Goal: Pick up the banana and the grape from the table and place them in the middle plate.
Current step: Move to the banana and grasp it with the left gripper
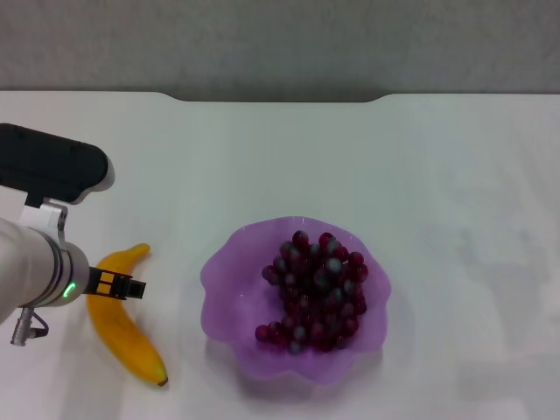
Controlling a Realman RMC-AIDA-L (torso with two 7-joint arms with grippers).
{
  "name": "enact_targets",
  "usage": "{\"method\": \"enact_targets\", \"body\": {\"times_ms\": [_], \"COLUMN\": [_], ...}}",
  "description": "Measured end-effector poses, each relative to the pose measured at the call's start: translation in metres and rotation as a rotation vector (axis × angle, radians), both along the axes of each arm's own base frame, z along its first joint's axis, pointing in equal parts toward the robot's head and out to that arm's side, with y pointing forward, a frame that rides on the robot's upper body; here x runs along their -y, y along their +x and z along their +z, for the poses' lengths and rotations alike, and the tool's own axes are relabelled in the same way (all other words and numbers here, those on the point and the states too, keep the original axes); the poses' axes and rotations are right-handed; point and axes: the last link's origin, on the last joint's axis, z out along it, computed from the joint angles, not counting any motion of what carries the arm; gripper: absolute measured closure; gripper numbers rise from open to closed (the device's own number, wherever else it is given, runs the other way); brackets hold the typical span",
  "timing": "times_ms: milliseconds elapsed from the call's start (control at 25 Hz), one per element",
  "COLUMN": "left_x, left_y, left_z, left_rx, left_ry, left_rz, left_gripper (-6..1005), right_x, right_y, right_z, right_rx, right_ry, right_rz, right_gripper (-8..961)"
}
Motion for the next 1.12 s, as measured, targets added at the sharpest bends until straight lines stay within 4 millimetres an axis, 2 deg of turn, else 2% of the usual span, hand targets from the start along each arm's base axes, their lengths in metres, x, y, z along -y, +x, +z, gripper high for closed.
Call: {"method": "enact_targets", "body": {"times_ms": [840,1120], "left_x": [-0.011,-0.011], "left_y": [-0.021,-0.021], "left_z": [-0.015,-0.017], "left_rx": [-0.036,-0.042], "left_ry": [-0.029,-0.035], "left_rz": [0.031,0.032], "left_gripper": [200,206], "right_x": [0.002,0.002], "right_y": [0.0,-0.001], "right_z": [-0.002,-0.002], "right_rx": [-0.006,-0.009], "right_ry": [0.0,0.001], "right_rz": [0.008,0.011], "right_gripper": [76,76]}}
